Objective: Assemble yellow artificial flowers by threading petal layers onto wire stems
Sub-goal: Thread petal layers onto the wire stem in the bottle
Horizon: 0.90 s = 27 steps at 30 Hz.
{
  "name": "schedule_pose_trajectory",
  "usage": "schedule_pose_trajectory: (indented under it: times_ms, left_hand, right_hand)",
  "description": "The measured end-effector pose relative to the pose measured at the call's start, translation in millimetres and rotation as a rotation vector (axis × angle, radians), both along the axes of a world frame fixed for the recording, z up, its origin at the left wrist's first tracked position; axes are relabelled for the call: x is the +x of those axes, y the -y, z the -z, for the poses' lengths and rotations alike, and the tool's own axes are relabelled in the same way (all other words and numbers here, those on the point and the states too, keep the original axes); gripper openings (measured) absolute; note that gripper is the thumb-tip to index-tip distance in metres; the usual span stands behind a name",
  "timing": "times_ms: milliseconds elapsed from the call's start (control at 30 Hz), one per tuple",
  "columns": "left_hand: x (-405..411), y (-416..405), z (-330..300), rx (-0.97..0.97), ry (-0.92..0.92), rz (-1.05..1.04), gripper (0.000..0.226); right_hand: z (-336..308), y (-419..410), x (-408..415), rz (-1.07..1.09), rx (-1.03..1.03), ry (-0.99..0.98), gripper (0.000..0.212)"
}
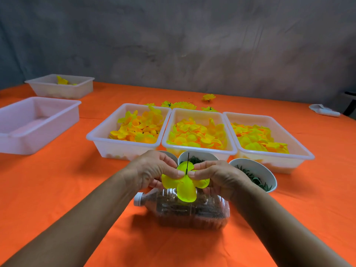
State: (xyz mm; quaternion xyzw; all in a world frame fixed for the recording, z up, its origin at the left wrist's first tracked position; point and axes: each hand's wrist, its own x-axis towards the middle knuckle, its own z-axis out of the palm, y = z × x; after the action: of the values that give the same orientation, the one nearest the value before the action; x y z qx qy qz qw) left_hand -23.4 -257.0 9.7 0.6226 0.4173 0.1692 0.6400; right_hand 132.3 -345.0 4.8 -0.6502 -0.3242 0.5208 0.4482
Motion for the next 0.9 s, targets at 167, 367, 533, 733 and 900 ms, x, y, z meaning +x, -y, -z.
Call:
schedule_pose_trajectory:
  times_ms: [167,367,533,733,900]
  left_hand:
    - [-1.9,-0.3,4.0,-0.009,-0.011,0.017,0.023]
    - [-3.7,-0.5,6.9,0.047,-0.03,0.004,0.024]
    - [-6.0,3.1,3.1,0.373,0.075,0.038,0.031]
    - [-6.5,11.1,5.2,0.501,0.172,0.171,0.017]
    - [-3.1,11.8,7.1,0.545,0.184,0.156,0.017]
  right_hand:
    - [0.5,3.0,3.4,-0.024,-0.022,-0.048,0.017]
    - [1.5,2.4,5.5,-0.008,-0.023,-0.029,0.019]
    - [0.3,4.8,2.5,0.028,0.019,0.046,0.024]
    - [-2.8,7.3,-3.3,0.058,0.051,0.106,0.023]
    - [-2.7,7.6,-3.6,0.081,0.063,0.149,0.022]
